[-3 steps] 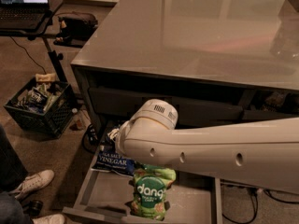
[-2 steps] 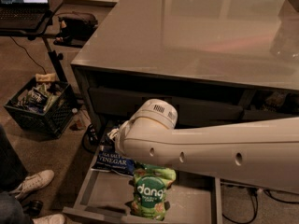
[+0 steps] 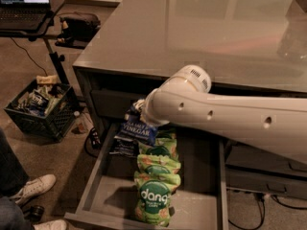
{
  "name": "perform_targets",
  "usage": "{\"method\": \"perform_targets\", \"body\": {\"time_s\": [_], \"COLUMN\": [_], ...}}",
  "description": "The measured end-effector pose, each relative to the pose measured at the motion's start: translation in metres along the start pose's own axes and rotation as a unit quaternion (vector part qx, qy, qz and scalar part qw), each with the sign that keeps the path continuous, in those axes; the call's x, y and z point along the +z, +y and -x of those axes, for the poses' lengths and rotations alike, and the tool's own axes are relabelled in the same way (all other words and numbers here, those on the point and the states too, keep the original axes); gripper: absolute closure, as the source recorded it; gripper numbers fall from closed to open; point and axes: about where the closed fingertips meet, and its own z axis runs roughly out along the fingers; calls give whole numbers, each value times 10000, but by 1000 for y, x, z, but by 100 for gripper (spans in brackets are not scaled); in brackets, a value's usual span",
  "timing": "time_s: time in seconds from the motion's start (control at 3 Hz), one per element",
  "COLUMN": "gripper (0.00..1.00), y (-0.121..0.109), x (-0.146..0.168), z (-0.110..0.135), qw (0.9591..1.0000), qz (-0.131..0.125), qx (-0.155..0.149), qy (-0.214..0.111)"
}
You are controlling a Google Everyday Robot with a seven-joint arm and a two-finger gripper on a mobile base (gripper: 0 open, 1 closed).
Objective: Pick blue chip bag from middle drawer and place on counter
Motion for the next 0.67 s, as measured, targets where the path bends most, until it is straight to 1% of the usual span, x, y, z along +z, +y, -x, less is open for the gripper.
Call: {"method": "perform_targets", "body": {"time_s": [0.33,0.67], "gripper": [100,100], "y": [-19,-19], "x": [-10,-9], "z": [12,12], "qw": [9998,9998], "qz": [-157,-152], "qx": [2,-1], "qy": [-115,-108]}}
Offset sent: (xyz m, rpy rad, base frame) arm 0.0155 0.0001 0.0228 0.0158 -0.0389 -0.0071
